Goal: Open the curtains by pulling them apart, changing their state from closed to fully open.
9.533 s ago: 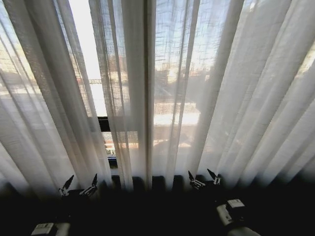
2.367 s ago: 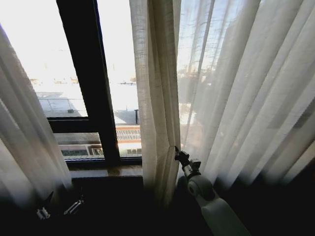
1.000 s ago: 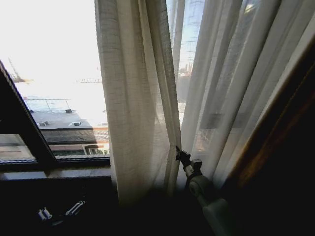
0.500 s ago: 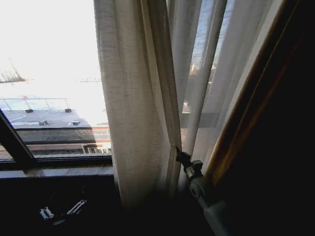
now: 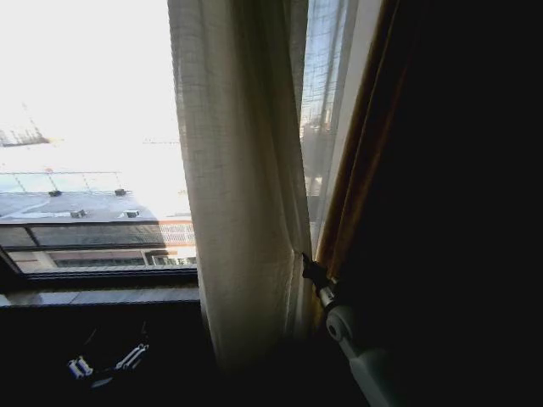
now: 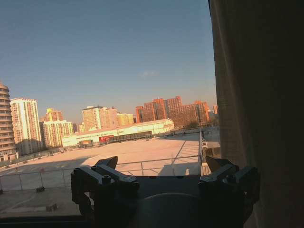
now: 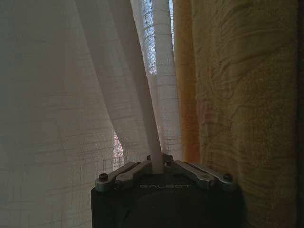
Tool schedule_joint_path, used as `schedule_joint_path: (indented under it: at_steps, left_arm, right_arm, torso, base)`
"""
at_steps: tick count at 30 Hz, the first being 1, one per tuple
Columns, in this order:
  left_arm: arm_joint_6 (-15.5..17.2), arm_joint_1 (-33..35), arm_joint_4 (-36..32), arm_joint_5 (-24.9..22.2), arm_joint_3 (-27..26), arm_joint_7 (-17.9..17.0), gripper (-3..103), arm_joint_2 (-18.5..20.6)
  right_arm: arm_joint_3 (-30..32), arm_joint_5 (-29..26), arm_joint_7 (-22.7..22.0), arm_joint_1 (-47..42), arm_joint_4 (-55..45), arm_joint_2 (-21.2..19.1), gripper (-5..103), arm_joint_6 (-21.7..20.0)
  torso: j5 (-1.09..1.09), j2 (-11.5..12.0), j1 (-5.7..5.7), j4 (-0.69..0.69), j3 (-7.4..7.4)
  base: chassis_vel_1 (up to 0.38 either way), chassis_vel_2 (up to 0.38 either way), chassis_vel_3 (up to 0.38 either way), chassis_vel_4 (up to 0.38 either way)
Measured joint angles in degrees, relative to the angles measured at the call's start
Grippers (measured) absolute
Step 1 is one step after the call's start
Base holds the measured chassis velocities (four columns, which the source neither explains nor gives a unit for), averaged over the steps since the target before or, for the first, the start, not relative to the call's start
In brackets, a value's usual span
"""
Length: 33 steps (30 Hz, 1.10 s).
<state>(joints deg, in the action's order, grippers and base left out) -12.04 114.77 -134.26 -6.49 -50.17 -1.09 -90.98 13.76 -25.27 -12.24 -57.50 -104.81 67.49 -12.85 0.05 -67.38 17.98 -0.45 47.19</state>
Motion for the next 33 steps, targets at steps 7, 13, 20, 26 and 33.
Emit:
schedule_joint_path:
  at_steps: [7,13,20,26,33]
  left_arm:
    - [0.0,0.0,0.2,-0.1,-0.1,0.0,100,0.1]
    - [0.0,0.0,0.2,-0.3,-0.3,-0.1,100,0.2]
    - [-0.2,0.0,0.7,-0.5,-0.3,-0.1,100,0.4]
    - [-0.4,-0.5,1.2,-0.6,-0.3,-0.2,100,0.7]
    - [-1.2,-0.6,2.0,-1.1,-0.3,-0.3,100,1.4]
  right_arm:
    - [0.1,0.5,0.1,0.1,0.4,0.1,0,-0.1]
    - [0.0,2.0,0.7,-0.8,-0.3,0.2,20,-0.4]
    - [0.8,2.0,0.3,-4.8,-4.0,-0.7,41,-1.3]
    - [1.5,3.5,0.3,-14.7,-13.0,-1.7,63,-1.5]
    - [-0.5,6.0,0.3,-19.3,-20.2,-0.4,90,-1.2]
  torso:
    - [-0.05,0.0,0.00,0.02,0.00]
    - [-0.05,0.0,0.01,0.02,0.00]
    - [0.00,0.0,0.00,0.01,0.00]
    - [-0.06,0.0,0.01,0.00,-0.01]
    - [-0.03,0.0,0.01,0.02,-0.01]
  base:
    - [-0.028,-0.060,0.046,0.043]
    - [0.025,0.045,-0.036,-0.049]
    - [0.000,0.000,0.000,0.000]
    - [0.000,0.000,0.000,0.000]
    - [0.000,0.000,0.000,0.000]
